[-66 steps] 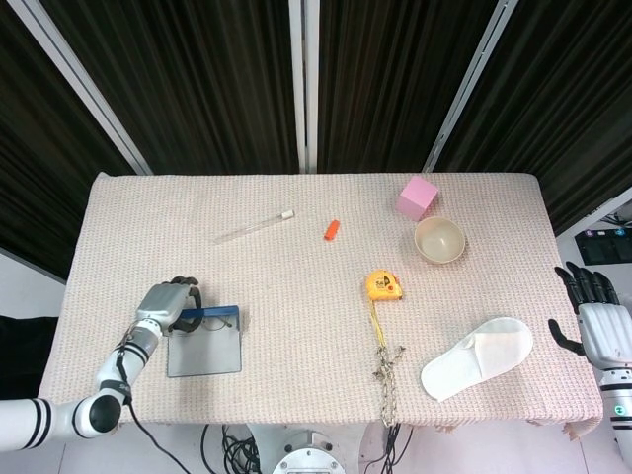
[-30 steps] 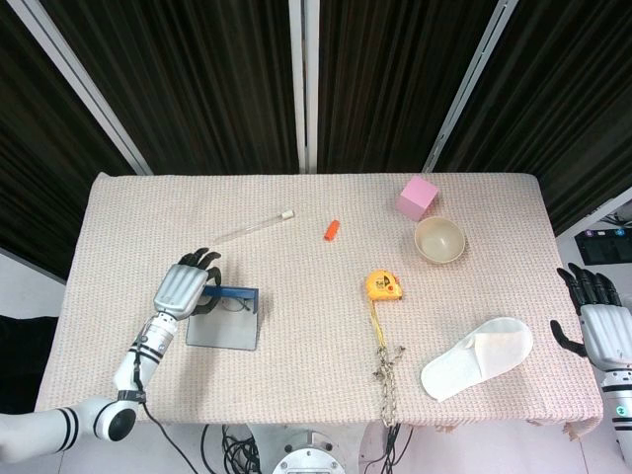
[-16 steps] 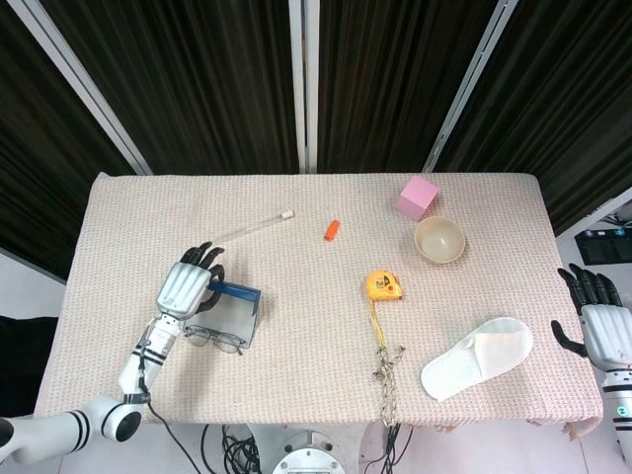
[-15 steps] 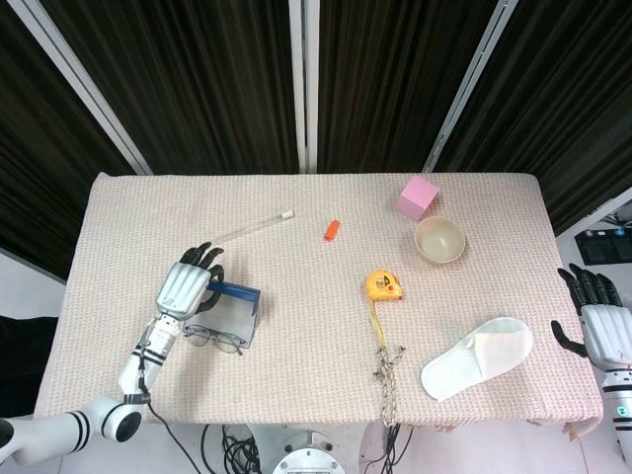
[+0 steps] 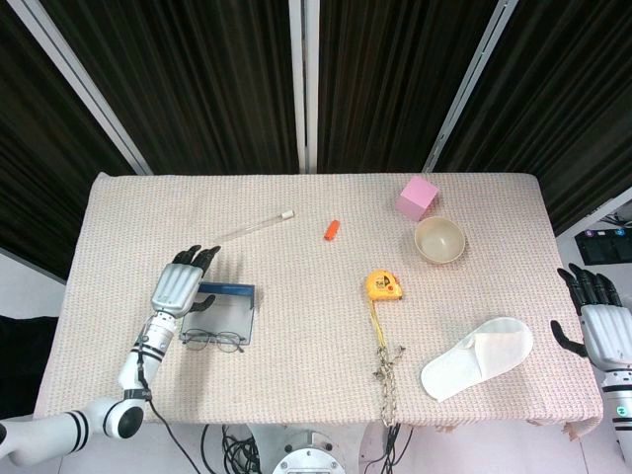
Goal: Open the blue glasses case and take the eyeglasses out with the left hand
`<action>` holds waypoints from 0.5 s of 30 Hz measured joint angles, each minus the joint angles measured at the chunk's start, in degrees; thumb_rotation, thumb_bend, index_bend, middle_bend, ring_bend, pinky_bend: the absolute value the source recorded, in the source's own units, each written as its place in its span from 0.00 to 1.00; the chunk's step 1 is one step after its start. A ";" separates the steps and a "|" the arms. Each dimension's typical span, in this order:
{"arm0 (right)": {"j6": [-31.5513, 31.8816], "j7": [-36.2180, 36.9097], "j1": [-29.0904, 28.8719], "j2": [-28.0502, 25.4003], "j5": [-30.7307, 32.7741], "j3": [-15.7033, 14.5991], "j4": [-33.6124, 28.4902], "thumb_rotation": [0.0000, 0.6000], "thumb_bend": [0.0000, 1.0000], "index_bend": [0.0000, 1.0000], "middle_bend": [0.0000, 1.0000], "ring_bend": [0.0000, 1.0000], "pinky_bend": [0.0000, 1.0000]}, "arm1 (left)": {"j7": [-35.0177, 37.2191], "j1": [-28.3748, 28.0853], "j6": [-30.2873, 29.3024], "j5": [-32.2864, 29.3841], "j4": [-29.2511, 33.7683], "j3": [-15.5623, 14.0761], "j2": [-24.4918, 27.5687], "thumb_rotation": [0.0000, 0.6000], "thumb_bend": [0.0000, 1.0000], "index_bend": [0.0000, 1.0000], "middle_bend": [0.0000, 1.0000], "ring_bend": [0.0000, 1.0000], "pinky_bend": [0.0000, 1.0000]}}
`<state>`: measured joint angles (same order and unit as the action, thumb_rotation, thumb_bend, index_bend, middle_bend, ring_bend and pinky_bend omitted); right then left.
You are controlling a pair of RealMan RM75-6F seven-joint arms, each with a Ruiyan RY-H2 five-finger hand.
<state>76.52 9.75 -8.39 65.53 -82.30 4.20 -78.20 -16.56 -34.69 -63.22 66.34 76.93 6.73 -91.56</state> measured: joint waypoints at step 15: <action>-0.10 -0.01 -0.13 -0.06 0.01 0.09 -0.15 1.00 0.33 0.00 0.00 0.00 0.00 | -3.87 1.08 1.34 -4.45 16.13 1.46 8.34 1.00 0.27 0.26 0.12 0.08 0.18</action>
<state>76.42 9.74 -8.52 65.47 -82.29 4.29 -78.35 -20.42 -33.61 -61.87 61.89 93.06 8.19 -83.22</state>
